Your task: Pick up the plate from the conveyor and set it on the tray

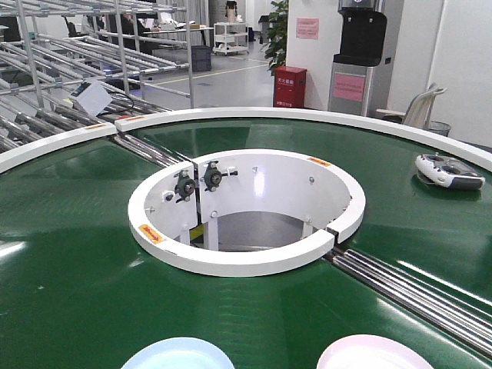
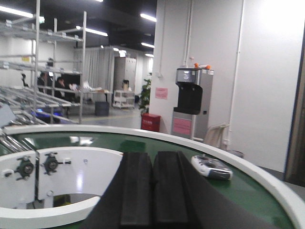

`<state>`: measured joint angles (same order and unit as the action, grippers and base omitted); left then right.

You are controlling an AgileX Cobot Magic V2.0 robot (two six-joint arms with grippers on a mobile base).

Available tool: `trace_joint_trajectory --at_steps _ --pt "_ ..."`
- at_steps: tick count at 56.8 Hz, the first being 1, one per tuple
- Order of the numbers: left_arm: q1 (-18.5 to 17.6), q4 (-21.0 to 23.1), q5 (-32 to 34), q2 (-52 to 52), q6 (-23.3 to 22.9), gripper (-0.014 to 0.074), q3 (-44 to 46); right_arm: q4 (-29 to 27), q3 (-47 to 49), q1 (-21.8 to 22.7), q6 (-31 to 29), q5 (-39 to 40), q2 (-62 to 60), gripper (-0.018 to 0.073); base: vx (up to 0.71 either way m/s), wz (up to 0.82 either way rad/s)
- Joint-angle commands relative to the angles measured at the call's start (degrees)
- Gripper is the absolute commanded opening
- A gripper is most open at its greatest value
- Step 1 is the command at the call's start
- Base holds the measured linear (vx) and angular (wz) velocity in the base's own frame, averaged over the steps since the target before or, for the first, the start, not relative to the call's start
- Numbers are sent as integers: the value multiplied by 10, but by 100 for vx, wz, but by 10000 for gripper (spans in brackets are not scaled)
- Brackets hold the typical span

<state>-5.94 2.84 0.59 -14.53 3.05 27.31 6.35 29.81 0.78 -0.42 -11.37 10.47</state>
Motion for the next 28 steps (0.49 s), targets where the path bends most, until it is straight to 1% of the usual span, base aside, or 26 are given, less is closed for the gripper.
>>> trace_joint_trajectory --at_steps 1,5,8,14,22,25,28 --pt "1 6 7 -119 21 3 115 16 99 3 -14 -15 101 -9 0 0" --pt "1 6 3 -209 21 3 174 15 139 3 -14 -15 162 -9 0 0" --pt "1 6 2 -262 21 3 201 14 157 3 -12 -15 201 -9 0 0" --pt "1 10 -1 -335 9 3 224 10 161 3 -10 -11 259 -9 0 0" --pt "1 10 -6 -389 8 17 225 10 161 3 -8 -36 317 11 0 0" --pt "1 10 -17 -400 8 41 225 10 161 3 -8 -49 330 44 0 0" --pt "1 10 -20 -402 8 76 224 10 161 3 -8 -65 338 98 0 0"
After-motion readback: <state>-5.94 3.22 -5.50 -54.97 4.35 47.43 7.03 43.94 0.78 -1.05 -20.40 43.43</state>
